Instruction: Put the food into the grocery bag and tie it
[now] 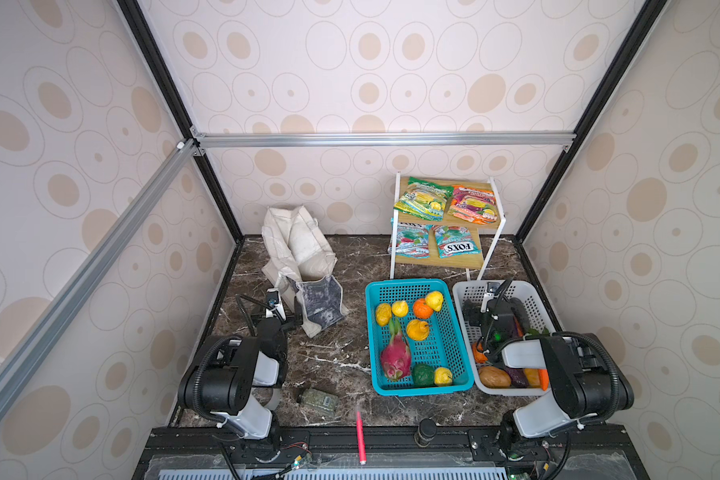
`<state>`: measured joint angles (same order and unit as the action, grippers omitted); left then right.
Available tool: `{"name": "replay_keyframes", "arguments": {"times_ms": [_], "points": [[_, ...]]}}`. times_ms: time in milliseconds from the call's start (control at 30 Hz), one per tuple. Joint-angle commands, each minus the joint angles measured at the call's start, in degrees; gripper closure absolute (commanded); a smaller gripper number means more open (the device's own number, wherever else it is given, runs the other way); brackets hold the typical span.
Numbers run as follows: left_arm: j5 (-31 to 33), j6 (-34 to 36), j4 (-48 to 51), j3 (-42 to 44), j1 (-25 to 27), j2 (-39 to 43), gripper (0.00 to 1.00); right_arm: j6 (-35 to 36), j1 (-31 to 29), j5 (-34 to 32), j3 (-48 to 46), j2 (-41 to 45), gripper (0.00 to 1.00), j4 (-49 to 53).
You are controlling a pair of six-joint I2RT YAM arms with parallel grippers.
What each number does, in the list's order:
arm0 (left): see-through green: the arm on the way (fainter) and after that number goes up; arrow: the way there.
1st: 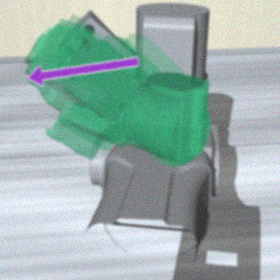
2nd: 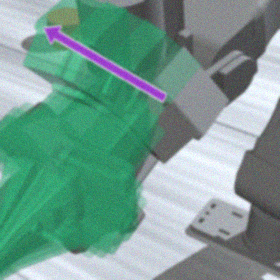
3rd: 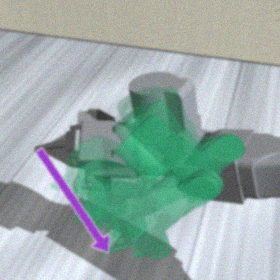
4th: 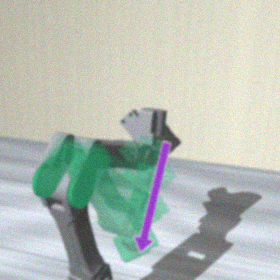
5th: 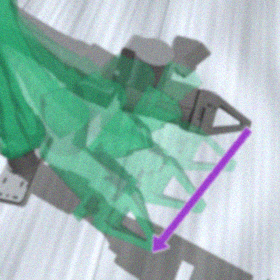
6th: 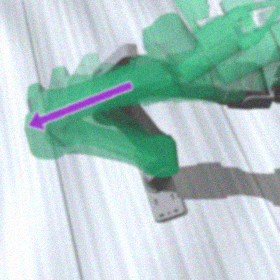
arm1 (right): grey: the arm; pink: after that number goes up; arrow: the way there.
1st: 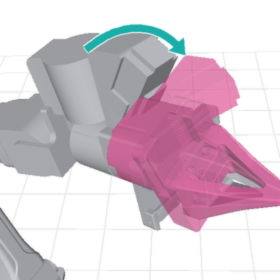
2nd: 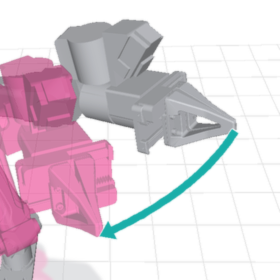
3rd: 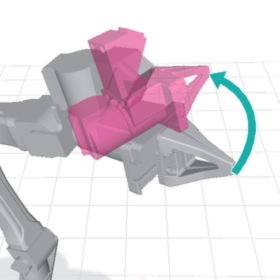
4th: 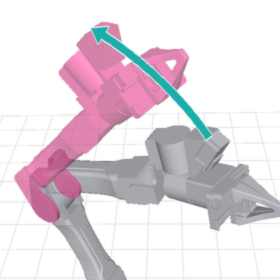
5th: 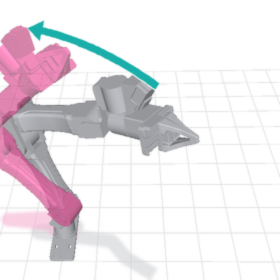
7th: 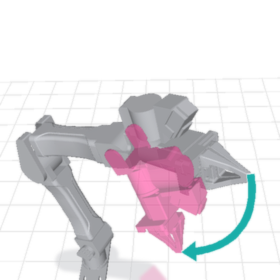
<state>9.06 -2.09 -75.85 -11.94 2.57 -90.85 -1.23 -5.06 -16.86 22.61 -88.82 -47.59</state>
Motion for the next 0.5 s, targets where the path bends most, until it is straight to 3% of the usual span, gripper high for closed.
{"name": "replay_keyframes", "arguments": {"times_ms": [0,367,467], "points": [[-0.45,1.03,-2.01,-0.89,-0.20,0.32,0.01,-0.20,0.36,0.05,0.49,0.67,0.01,-0.14],[-0.45,0.86,-2.74,-0.39,-0.27,0.62,0.01,-0.34,0.36,0.07,0.26,0.67,0.01,-0.60],[-0.53,1.09,-2.58,1.18,-0.26,4.35,0.01,0.50,0.36,1.31,0.14,1.71,0.01,-1.38]]}}
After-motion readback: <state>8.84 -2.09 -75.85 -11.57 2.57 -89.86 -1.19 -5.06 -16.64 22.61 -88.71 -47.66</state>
